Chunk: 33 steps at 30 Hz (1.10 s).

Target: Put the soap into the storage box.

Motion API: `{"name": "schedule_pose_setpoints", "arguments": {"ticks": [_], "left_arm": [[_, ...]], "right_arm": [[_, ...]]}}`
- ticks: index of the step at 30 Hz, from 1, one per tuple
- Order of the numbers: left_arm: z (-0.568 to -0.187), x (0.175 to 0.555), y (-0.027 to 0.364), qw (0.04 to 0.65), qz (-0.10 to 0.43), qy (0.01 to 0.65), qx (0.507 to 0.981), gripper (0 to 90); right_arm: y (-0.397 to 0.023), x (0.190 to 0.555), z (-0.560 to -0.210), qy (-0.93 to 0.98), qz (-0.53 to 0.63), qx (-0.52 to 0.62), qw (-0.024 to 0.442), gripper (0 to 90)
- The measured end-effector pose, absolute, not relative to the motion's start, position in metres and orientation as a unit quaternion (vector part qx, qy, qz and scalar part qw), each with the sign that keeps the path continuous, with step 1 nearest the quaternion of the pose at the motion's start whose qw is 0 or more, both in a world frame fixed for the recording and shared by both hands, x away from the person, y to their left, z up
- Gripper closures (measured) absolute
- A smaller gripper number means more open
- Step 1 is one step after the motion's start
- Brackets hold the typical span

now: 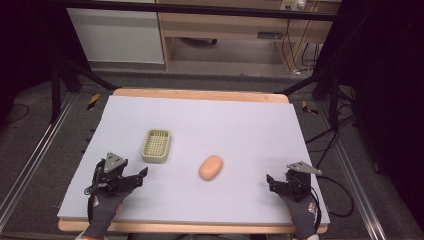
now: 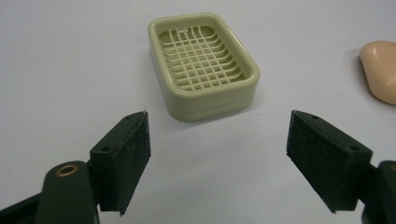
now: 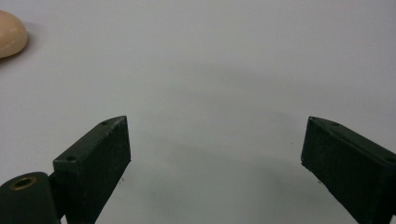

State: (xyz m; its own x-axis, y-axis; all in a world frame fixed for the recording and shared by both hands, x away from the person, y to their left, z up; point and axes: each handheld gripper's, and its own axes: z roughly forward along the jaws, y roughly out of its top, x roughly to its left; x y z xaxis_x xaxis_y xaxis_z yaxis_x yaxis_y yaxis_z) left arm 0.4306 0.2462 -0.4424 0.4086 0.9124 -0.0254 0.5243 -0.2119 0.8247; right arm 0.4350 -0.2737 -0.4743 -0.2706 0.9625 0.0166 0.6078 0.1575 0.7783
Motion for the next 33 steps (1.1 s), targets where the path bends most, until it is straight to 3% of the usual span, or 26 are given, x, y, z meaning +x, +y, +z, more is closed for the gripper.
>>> {"name": "schedule_pose_setpoints", "arguments": {"ticks": [33], "left_arm": [[-0.427,0.436,0.185,0.399,0.236,0.412,0.784,20.5]], "right_arm": [[-0.27,0.433,-0.473,0.72,0.349,0.537,0.268,7.6]]}}
